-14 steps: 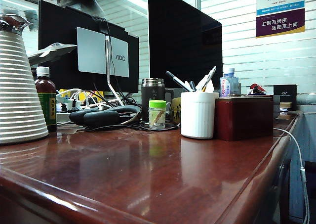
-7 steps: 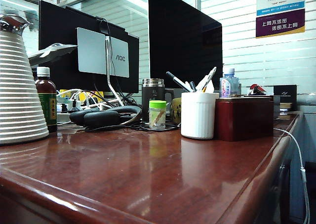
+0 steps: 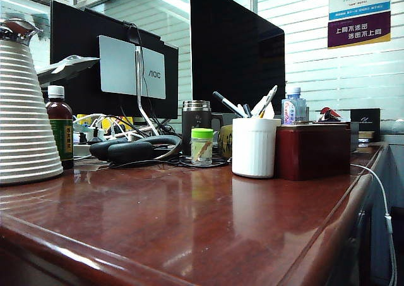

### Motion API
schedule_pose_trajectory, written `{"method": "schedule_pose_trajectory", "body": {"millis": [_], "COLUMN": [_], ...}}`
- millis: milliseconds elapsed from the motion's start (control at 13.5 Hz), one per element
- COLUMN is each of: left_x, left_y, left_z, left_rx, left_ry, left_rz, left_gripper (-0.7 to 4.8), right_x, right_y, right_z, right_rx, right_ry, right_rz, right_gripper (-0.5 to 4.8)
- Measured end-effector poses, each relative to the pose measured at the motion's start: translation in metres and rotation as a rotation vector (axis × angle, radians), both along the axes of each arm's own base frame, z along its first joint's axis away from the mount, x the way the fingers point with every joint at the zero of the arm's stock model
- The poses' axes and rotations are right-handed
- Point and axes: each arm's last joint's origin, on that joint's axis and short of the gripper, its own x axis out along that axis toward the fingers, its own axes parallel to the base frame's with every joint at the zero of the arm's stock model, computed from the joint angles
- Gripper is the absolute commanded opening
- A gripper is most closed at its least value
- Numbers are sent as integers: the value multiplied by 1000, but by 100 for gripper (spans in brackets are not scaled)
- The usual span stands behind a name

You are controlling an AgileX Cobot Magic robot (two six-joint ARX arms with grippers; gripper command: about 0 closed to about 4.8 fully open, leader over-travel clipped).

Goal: Pick up all the pens on the desk and put them into the pen holder one by one.

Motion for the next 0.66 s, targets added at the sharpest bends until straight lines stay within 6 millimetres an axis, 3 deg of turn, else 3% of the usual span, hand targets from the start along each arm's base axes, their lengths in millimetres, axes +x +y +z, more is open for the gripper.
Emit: {"method": "schedule_pose_trajectory", "body": {"millis": [222, 665], "left_x": [22, 33], "left_y": [-13, -17], "left_z": [-53, -90], "left_rx": [44, 70], "left_ry": [132, 195], "left_rz": [-2, 48], "left_gripper": [-6, -6], "right_x": [11, 19], "right_y": [4, 6], "right_z": [-37, -78], "right_rx": [11, 0], "right_ry": [138, 232], "right_rz": [2, -25], "right_gripper": [-7, -7]}}
